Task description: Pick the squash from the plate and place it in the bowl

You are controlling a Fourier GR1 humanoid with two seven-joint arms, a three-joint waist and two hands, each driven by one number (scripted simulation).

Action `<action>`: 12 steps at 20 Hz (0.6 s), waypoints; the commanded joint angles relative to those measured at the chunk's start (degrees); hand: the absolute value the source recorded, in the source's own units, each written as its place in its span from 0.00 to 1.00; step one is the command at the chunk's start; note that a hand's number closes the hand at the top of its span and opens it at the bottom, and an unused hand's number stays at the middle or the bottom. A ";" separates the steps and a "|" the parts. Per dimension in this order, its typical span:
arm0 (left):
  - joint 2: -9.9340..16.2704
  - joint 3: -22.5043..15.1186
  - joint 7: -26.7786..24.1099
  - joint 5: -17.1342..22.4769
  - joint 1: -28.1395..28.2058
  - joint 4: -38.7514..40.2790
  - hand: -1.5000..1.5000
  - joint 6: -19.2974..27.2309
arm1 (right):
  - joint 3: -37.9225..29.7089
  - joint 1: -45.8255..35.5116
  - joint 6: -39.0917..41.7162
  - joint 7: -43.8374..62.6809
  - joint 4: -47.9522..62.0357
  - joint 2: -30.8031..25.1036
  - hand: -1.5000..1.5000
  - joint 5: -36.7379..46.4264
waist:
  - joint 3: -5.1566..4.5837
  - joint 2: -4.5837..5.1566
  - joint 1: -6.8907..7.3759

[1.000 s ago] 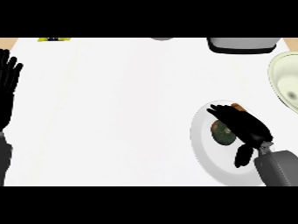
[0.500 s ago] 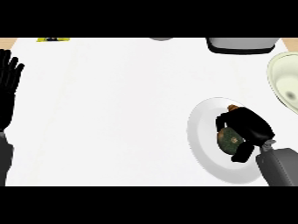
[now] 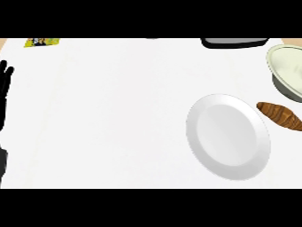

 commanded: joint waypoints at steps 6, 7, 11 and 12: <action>0.00 -0.31 0.26 1.05 -0.48 -0.70 0.50 -1.22 | -15.09 0.80 -4.64 -10.48 17.82 -17.48 1.00 -5.27 | 0.40 0.21 1.76; -0.64 -0.66 -1.05 0.81 1.45 -0.70 0.50 -1.65 | -16.52 0.30 -5.41 -10.68 19.89 -17.89 1.00 -6.04 | 0.37 0.22 2.96; -1.27 -1.58 -0.60 0.46 0.22 -0.87 0.50 -1.23 | -20.36 -0.86 -5.38 -17.90 25.69 -22.60 1.00 -8.98 | 0.30 -0.10 3.31; -0.64 -1.05 -0.42 0.81 0.22 0.28 0.50 -1.79 | -21.03 -1.46 -2.96 -21.09 26.32 -24.06 1.00 -10.35 | 0.25 -0.10 3.13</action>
